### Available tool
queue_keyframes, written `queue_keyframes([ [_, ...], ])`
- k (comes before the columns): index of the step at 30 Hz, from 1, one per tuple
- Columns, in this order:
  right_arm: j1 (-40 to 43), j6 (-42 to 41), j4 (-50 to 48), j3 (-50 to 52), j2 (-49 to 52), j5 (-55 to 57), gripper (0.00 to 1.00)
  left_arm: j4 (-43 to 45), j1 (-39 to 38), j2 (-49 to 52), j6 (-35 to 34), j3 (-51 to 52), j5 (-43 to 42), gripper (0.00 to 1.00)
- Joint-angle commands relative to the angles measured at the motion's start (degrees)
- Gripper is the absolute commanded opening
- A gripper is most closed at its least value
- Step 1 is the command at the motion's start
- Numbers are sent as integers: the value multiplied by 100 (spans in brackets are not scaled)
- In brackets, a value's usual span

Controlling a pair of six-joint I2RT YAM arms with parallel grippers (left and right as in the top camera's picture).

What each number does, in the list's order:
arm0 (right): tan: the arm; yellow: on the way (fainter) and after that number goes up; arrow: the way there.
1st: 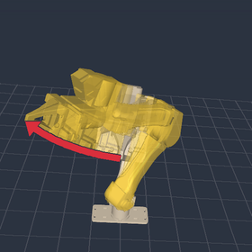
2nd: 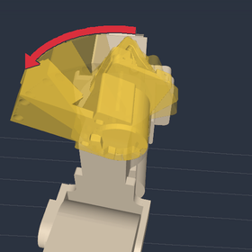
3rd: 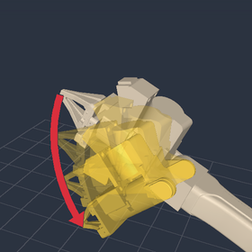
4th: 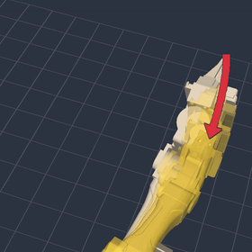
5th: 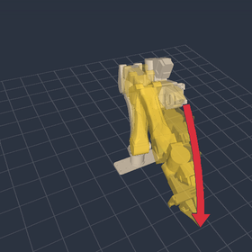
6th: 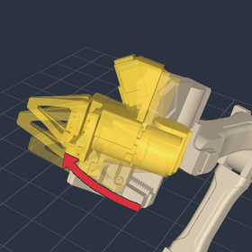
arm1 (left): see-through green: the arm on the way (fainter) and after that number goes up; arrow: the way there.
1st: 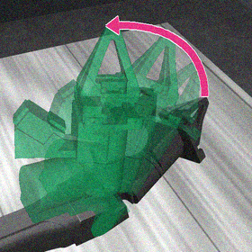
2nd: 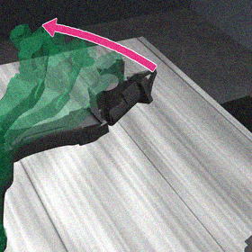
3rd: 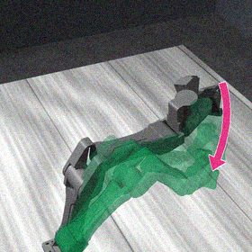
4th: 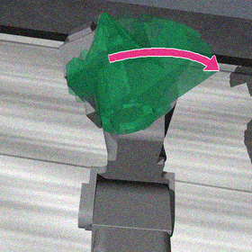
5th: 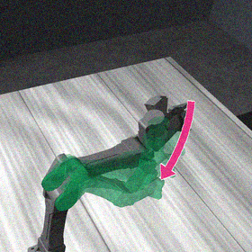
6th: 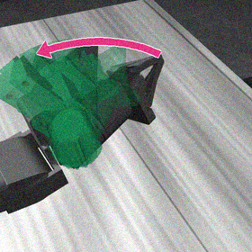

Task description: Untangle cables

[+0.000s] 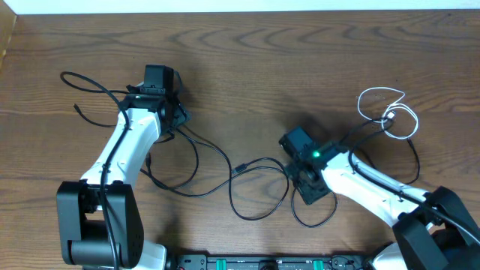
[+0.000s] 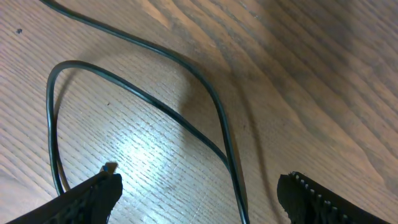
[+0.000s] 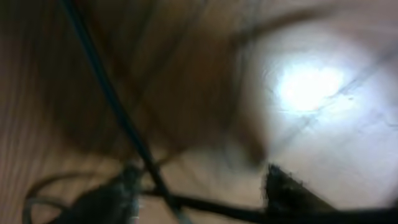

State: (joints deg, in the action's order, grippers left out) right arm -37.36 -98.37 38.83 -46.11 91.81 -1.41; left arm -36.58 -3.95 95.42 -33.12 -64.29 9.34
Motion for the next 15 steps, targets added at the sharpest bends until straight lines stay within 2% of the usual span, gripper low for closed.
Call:
queue_keyframes([
  [1, -24, -59, -398, 417, 37, 179, 39, -7, 17, 42, 9, 4, 33, 85],
  [5, -24, -61, -601, 614, 35, 420, 1, -7, 17, 42, 9, 4, 33, 85],
  [15, -7, 201, -581, 597, -31, 531, 1, -4, 17, 42, 11, 4, 35, 86],
])
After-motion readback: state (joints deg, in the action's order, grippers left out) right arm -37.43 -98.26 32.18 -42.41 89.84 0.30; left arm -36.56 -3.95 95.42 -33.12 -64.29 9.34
